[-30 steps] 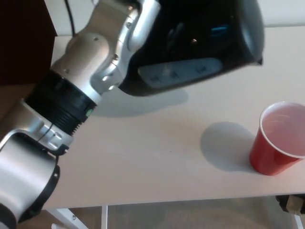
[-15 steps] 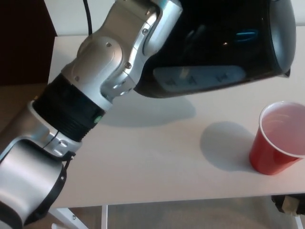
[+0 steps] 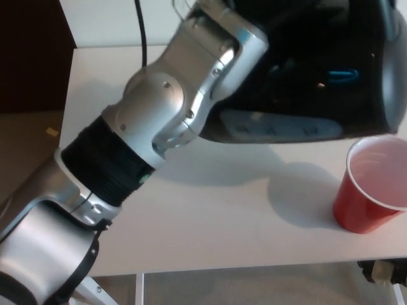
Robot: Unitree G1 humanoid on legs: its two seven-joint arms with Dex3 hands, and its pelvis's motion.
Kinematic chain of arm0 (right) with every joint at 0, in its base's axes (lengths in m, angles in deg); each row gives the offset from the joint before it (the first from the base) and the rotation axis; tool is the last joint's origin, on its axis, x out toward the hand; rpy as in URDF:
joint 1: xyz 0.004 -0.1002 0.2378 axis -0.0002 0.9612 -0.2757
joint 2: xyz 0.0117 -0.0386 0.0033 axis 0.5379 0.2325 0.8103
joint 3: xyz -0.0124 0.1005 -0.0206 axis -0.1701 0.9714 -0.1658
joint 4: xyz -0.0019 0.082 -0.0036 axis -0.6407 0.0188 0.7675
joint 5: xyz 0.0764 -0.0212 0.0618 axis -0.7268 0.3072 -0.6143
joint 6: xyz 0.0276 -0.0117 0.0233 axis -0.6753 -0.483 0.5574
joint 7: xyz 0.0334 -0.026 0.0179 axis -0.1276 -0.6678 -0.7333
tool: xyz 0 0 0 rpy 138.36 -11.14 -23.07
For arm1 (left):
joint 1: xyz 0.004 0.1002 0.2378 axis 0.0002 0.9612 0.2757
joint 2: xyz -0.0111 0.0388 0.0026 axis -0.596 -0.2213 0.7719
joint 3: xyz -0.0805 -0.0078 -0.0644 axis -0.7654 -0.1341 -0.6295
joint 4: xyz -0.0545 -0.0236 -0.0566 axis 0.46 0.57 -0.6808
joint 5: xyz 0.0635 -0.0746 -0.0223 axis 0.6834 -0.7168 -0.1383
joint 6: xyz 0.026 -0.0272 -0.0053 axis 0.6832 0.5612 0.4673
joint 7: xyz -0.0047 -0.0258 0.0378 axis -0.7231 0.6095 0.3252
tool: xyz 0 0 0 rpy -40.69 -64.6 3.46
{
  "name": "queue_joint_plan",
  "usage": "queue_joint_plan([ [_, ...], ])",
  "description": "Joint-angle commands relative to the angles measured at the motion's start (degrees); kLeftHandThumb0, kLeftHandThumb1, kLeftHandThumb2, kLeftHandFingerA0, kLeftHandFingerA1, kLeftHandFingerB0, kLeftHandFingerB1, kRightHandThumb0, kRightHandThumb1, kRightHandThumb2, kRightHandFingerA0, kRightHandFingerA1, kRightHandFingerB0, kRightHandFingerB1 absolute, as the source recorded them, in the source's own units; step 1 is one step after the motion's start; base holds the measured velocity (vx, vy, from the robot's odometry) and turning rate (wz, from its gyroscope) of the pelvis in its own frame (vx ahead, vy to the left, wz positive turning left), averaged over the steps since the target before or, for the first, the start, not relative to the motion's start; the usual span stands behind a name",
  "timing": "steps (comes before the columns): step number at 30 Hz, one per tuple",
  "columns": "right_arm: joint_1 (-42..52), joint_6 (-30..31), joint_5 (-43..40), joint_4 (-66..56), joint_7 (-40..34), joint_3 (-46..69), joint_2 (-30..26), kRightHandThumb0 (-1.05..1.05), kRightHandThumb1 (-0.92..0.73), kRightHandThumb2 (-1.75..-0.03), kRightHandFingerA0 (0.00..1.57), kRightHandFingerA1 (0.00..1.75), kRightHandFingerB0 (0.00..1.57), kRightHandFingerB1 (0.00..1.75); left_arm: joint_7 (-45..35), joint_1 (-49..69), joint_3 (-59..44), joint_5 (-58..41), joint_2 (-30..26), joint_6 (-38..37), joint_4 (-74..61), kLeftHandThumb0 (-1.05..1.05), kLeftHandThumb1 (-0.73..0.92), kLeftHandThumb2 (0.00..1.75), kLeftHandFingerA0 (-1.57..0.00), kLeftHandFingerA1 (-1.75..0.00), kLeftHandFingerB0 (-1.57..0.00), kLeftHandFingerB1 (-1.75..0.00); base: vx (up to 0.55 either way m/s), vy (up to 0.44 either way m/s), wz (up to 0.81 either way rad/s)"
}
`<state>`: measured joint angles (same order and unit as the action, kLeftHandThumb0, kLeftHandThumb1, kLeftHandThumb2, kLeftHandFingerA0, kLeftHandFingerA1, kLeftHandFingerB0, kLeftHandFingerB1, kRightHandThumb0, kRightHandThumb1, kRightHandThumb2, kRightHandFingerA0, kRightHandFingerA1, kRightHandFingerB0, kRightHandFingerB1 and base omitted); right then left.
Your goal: The robot walk towards a table in front and uses its left hand to pick up the pot from the base and pour water to the cup on the right hand side
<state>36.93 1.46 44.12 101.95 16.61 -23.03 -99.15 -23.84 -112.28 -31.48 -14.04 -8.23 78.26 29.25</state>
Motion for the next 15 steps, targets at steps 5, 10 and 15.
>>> queue_joint_plan([
  [5,-0.5,1.4,0.4,0.3,0.2,0.2,0.1,-0.57,-0.82,-0.64,0.50,0.78,0.41,0.55,2.1,-1.3,2.0,3.5,0.7,-5.0,1.8,-0.44,0.42,0.64,-1.20,-1.41,-0.91,-0.56,0.00,0.000,0.00],
  [10,-0.5,1.5,0.7,0.2,-0.1,0.2,0.2,-0.59,-0.81,-0.63,0.52,0.86,0.43,0.58,3.6,-2.3,2.8,6.2,0.6,-5.5,3.1,-0.39,0.48,0.56,-1.18,-1.39,-0.97,-0.50,0.00,0.000,0.00],
  [15,-1.1,2.0,0.7,0.4,-0.3,0.3,0.3,-0.59,-0.80,-0.63,0.52,0.82,0.43,0.58,5.1,-4.5,3.2,6.9,-0.2,-8.1,5.0,-0.38,0.47,0.55,-1.20,-1.35,-0.97,-0.50,0.00,0.000,0.00],
])
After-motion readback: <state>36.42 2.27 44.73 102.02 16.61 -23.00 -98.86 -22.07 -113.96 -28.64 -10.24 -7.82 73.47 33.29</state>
